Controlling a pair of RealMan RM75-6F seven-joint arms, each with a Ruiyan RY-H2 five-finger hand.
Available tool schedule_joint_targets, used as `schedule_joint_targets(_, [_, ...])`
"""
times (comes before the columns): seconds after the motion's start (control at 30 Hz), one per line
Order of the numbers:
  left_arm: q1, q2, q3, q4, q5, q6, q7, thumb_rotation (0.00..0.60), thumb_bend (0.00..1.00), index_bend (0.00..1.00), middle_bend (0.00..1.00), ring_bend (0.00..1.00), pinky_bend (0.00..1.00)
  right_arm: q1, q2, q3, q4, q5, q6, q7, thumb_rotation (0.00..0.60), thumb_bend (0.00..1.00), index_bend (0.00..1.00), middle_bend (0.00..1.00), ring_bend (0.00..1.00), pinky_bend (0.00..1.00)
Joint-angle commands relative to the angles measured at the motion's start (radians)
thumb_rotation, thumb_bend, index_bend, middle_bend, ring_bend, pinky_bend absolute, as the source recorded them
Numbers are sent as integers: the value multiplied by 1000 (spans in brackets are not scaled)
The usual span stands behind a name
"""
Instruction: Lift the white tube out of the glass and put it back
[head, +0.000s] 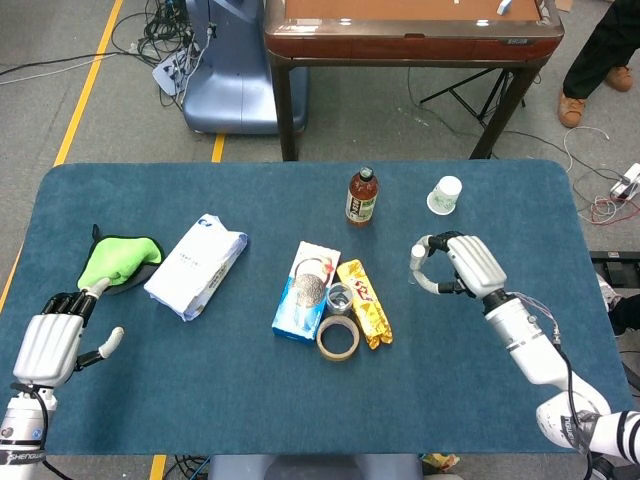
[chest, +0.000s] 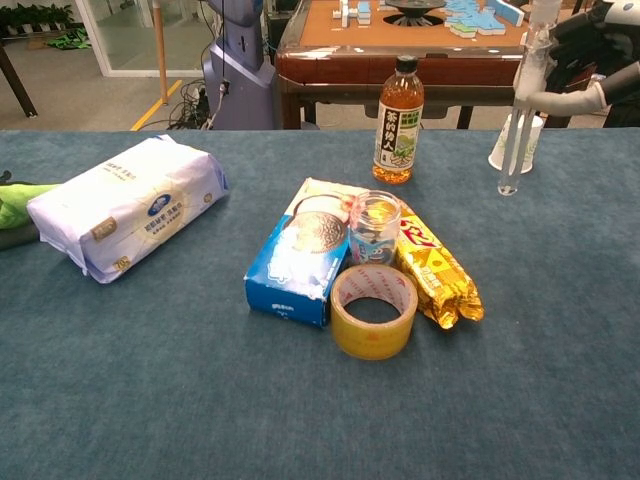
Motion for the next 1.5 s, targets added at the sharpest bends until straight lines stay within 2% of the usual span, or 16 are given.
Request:
schedule_joint_targets(0.03, [1, 0, 1, 0, 0, 0, 0, 600, 213, 112, 196, 239, 186, 4, 2, 4, -41, 35, -26, 78, 600, 519, 686, 527, 428, 312])
schedule_joint_targets(0.13, [2, 1, 2, 0, 0, 1, -1, 600, 213, 112, 196, 239, 186, 14, 25, 8, -77, 24, -69, 198, 600, 519, 686, 527, 429, 312])
schedule_joint_targets(0.3, [3, 5, 2, -4, 1, 3, -1, 600, 213, 112, 196, 239, 186, 30, 24, 17, -87, -13, -66, 259, 600, 519, 686, 527, 428, 312])
schedule_joint_targets(0.57, [2, 6, 2, -13, 9, 7, 2, 600, 213, 112, 195, 239, 186, 80, -37, 41, -84, -36, -55, 244, 600, 519, 686, 527, 428, 312])
schedule_joint_targets(0.93, [15, 13, 7, -15, 8, 21, 1, 600, 213, 112, 195, 239, 186, 157, -134, 61, -15, -15, -82, 186, 600, 519, 686, 527, 428, 312])
schedule_joint_targets(1.5, [24, 8, 11, 3, 5, 22, -12, 600, 213, 112, 195, 239, 186, 177, -174, 27, 39, 7, -114, 186, 600, 519, 686, 527, 428, 312])
